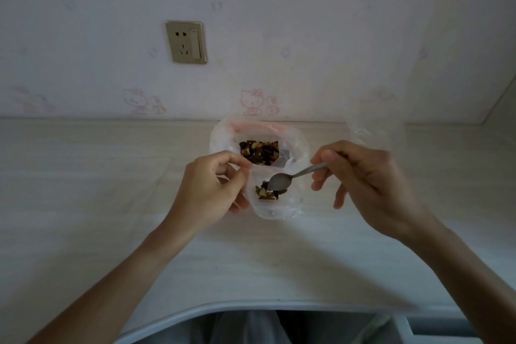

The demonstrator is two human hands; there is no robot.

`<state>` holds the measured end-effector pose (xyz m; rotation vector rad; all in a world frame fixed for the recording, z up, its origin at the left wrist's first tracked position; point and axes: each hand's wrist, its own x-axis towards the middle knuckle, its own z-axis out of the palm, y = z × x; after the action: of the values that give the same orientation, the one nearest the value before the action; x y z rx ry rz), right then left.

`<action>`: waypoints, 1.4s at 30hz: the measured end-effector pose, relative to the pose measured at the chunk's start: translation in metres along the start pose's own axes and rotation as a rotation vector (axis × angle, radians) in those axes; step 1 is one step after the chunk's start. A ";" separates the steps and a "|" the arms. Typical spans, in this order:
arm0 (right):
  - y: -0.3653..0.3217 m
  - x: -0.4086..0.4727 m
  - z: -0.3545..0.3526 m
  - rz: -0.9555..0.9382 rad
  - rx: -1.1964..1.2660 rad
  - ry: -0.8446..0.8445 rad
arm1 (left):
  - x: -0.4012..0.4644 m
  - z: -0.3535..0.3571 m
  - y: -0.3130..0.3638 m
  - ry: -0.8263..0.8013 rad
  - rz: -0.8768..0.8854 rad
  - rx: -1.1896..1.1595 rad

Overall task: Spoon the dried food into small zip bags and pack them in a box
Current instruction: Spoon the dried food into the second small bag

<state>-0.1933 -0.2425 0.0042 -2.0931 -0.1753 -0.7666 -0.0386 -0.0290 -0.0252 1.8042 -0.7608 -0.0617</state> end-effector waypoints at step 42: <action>0.076 0.073 0.068 0.688 0.203 0.324 | 0.103 -0.003 -0.047 0.064 0.060 0.346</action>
<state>-0.0742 -0.2467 -0.0347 -1.6424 0.5920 -0.6113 0.0659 -0.0722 -0.0321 2.0970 -0.8162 0.1759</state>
